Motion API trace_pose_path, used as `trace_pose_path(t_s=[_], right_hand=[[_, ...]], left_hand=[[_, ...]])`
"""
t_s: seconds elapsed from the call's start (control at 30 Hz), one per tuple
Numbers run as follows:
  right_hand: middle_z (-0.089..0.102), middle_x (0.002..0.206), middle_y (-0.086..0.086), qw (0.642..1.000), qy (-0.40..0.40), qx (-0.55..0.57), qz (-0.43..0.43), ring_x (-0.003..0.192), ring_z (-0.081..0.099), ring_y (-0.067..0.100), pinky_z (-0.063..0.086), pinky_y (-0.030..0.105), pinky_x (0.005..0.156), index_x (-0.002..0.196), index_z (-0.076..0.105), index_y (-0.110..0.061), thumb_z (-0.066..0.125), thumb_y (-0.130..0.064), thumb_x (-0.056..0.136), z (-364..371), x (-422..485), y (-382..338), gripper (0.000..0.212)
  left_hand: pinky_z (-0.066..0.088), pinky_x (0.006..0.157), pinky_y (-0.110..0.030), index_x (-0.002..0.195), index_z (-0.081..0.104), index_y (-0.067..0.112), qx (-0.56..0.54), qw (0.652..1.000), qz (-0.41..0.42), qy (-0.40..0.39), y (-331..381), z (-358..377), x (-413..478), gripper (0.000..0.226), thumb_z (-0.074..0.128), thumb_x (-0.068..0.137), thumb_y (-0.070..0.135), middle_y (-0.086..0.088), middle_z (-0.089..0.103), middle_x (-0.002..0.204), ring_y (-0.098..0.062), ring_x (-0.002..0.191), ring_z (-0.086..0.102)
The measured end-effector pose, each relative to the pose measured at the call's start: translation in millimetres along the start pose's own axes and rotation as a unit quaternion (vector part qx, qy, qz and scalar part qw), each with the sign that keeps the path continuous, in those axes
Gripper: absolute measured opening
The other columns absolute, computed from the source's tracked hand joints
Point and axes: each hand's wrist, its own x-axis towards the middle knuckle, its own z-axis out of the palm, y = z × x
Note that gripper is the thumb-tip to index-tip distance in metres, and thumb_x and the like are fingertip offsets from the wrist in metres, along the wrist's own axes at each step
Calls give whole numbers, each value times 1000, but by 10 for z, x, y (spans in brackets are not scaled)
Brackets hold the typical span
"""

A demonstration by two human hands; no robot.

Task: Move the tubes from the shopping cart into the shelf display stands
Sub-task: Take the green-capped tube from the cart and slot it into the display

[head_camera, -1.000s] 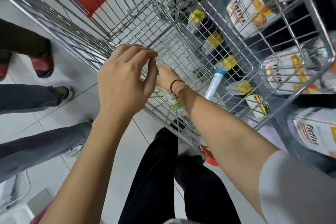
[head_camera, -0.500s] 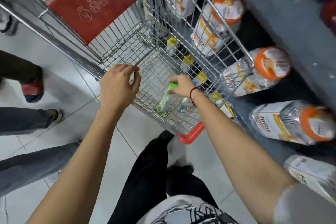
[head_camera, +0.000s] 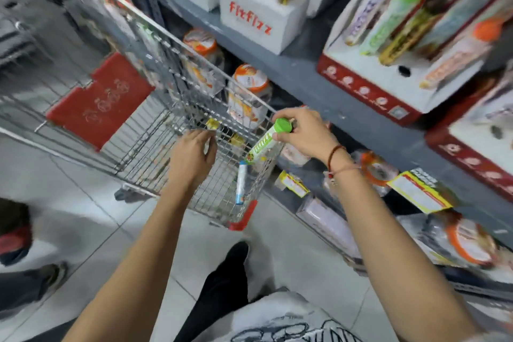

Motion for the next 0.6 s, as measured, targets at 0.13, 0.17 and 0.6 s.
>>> trace_pose_path(t_s=[0.13, 0.17, 0.6], right_hand=[[69, 109, 12, 995, 101, -17, 1, 104, 61, 29, 46, 43, 97, 105, 67, -14, 77, -22, 72, -699, -377, -9, 35], [69, 108, 12, 992, 124, -26, -1, 104, 61, 28, 46, 42, 97, 104, 68, -12, 77, -22, 72, -865, -479, -14, 35], [67, 106, 11, 961, 240, -127, 47, 101, 56, 26, 29, 21, 72, 102, 66, -10, 71, -20, 77, -2053, -1310, 250, 28]], left_hand=[[51, 74, -43, 105, 64, 7, -45, 996, 77, -30, 581, 206, 399, 23, 49, 92, 17, -16, 68, 104, -32, 97, 60], [52, 73, -43, 105, 64, 7, -61, 992, 103, -39, 737, 264, 496, 26, 47, 90, 19, -17, 68, 103, -33, 96, 60], [48, 83, -44, 110, 62, 3, -60, 932, 317, -164, 2055, 984, 731, 46, 36, 85, 31, -18, 67, 108, -34, 98, 62]])
